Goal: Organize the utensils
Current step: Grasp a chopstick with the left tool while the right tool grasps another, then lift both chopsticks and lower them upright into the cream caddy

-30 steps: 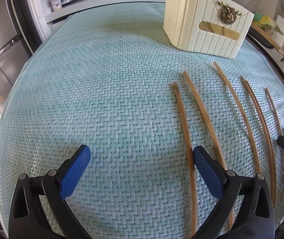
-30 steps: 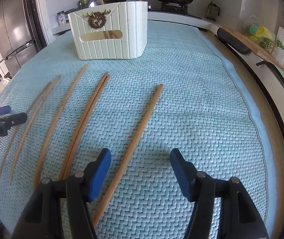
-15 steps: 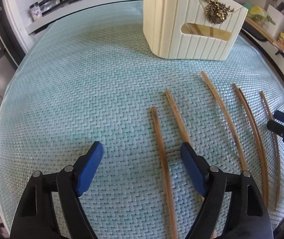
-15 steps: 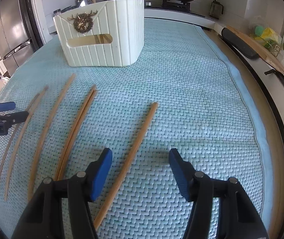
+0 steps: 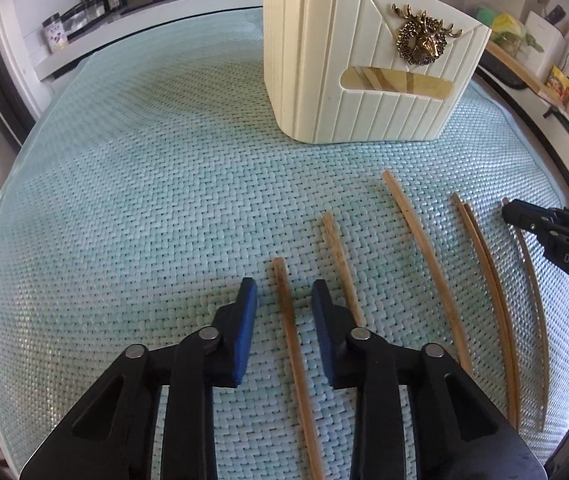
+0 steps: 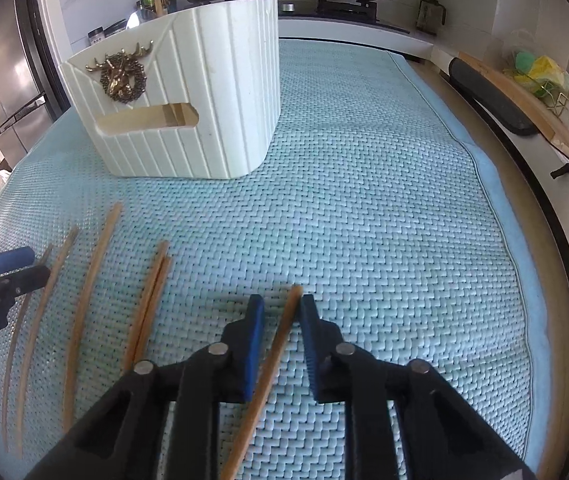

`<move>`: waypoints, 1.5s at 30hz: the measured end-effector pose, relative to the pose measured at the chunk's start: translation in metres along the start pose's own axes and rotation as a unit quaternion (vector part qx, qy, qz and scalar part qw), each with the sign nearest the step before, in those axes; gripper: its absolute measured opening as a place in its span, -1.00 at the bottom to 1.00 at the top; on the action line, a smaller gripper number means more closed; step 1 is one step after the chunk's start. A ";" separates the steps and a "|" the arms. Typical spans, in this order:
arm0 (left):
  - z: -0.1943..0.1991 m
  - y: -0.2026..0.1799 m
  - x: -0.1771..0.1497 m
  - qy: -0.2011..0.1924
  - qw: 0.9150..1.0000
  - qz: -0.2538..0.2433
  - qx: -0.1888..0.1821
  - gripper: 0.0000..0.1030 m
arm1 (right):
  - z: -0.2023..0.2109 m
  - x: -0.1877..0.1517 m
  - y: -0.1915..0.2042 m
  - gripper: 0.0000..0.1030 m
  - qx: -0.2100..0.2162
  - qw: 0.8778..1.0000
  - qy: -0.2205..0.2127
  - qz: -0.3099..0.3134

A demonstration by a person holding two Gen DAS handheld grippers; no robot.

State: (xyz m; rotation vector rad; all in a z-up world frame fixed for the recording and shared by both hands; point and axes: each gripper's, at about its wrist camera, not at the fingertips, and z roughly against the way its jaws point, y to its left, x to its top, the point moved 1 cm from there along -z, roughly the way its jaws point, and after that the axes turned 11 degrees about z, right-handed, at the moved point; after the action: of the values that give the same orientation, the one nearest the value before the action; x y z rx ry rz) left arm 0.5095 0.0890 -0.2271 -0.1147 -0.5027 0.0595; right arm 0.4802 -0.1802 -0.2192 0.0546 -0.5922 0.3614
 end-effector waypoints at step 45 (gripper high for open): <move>0.272 0.003 -0.018 -0.261 0.955 0.034 -0.136 -0.95 | 0.275 0.014 0.035 -0.86 0.027 0.953 -0.298 0.054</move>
State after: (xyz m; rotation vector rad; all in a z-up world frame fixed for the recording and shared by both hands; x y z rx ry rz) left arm 0.3617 0.1159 0.0010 -0.3924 -1.0363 0.0883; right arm 0.3310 -0.1851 0.0150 0.1887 -1.1881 0.4708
